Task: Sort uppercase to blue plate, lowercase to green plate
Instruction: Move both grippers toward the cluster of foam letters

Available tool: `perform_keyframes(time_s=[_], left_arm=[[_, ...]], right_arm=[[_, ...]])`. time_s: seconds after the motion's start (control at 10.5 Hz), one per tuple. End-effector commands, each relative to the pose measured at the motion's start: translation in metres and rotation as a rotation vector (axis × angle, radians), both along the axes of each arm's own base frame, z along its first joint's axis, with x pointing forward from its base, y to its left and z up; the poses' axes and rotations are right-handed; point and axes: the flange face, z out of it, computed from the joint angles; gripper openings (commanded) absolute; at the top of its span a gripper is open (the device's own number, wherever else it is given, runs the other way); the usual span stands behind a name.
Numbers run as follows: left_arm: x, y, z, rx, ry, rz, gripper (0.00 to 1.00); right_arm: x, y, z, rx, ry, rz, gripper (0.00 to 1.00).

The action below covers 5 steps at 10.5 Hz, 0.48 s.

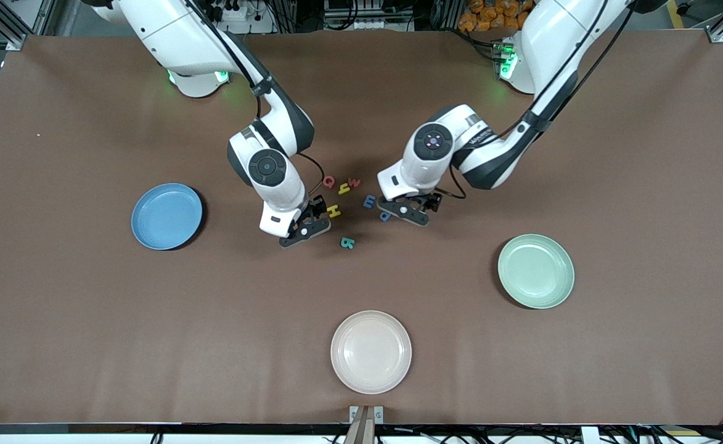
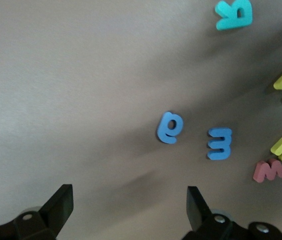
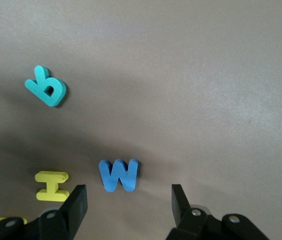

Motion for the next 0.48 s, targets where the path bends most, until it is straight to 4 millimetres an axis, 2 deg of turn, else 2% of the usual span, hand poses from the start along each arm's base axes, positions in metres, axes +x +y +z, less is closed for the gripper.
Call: perform_keyframes(time_s=[0.0,0.1,0.38], left_arm=[[-0.006,-0.016,-0.011,0.009,-0.02,-0.023,0.95],[-0.006,-0.019,-0.018,0.02,-0.028,-0.027,0.94],[-0.009,-0.034,-0.038,0.03,-0.034,-0.04,0.87]], right_arm=[[0.003,0.001,-0.022,0.007,-0.014,0.003,0.77],[0.003,0.0,-0.029,0.004,-0.005,0.002,0.77],[0.003,0.001,-0.032,0.009,0.003,-0.014,0.76]])
